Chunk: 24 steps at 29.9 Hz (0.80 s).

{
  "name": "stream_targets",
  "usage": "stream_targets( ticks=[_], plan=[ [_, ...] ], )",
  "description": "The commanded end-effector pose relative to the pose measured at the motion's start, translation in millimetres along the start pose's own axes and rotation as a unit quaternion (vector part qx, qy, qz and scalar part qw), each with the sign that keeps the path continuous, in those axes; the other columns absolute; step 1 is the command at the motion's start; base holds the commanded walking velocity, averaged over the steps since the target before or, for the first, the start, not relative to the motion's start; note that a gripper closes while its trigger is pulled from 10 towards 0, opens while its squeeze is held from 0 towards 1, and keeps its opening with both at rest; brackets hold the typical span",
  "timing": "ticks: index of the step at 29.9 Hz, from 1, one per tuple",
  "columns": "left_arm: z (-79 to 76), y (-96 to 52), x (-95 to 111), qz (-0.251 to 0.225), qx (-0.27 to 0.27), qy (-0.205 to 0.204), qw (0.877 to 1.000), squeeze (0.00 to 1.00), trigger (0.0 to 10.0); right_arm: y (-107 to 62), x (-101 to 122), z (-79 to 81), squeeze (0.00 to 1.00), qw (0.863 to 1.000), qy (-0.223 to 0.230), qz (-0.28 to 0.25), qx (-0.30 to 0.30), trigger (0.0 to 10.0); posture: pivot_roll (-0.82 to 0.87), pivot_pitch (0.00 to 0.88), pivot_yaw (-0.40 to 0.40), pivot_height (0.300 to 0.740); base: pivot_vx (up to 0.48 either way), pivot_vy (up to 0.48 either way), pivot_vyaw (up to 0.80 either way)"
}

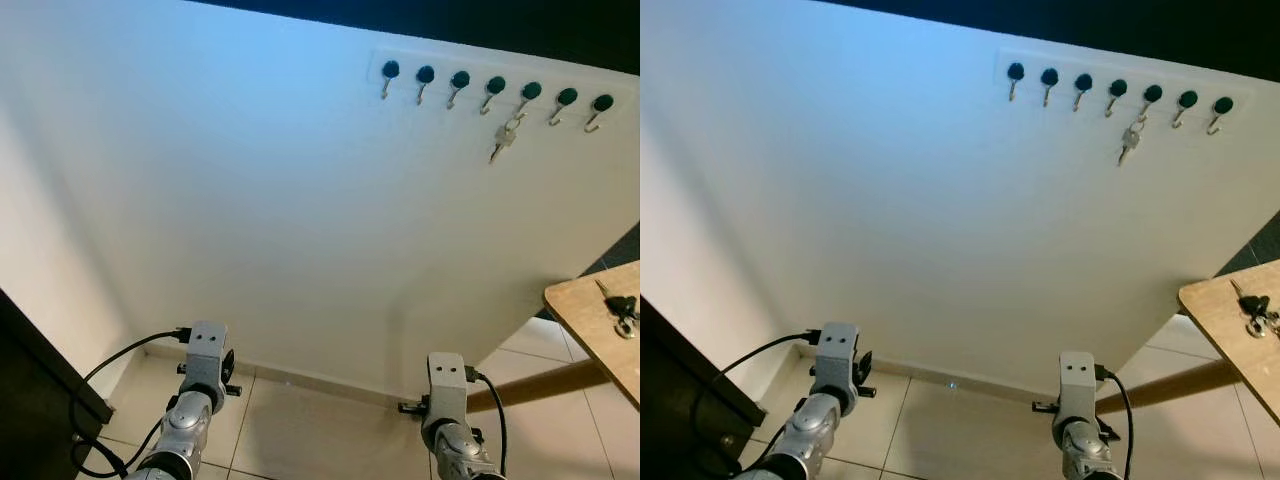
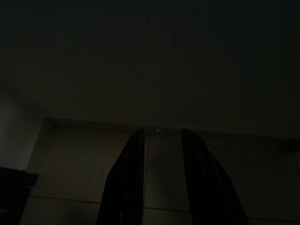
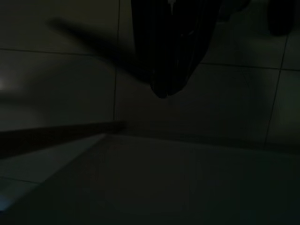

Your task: Hang keys on a hook

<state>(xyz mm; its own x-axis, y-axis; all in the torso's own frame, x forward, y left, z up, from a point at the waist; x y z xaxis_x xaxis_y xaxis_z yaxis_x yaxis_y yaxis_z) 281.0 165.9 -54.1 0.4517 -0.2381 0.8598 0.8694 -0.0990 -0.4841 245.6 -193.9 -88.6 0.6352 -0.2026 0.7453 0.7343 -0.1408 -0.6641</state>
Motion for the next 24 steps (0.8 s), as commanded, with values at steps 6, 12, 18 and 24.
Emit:
stream_targets(
  ticks=[6,12,18,24],
  plan=[
    [-2.2,0.6,0.8,0.000,-0.005,0.000,1.000,0.00,10.0,-0.1,1.4,-3.3,0.00,1.000,0.009,-0.004,-0.006,10.0,0.09,0.007,-0.076,0.740,0.325,0.000,0.00],
    [0.4,-0.1,1.4,-0.005,0.004,0.004,1.000,0.00,10.0,-0.1,1.4,-3.2,0.00,1.000,0.009,-0.005,-0.005,10.0,0.09,0.011,-0.076,0.740,0.000,0.000,0.00],
    [0.5,-0.4,2.1,-0.009,0.003,0.006,1.000,0.00,10.0,-0.4,0.2,-2.0,0.00,1.000,0.008,-0.003,-0.003,10.0,0.09,0.014,-0.078,0.740,0.000,0.000,0.00],
    [-1.0,-0.6,4.0,-0.017,-0.004,0.008,1.000,0.00,10.0,-0.6,-0.8,0.1,0.00,1.000,0.009,-0.003,0.000,10.0,0.09,0.013,-0.077,0.740,0.000,0.000,0.00]
  ],
)
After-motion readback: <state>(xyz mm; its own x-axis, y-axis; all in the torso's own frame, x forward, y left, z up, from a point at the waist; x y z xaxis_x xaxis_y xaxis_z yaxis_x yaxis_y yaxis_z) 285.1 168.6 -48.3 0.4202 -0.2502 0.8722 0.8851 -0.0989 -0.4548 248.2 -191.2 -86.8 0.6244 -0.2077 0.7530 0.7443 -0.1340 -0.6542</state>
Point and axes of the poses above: a point about 5 cm out from each wrist's last joint towards the gripper, its own y axis pointing out of the wrist towards the gripper, its own x axis along the axis of the wrist's last joint, z = x × y, the point moved 4 cm from there along y, pointing out of the wrist towards the gripper, and after that the axes turned 9 degrees about y, right-handed, at the moved point
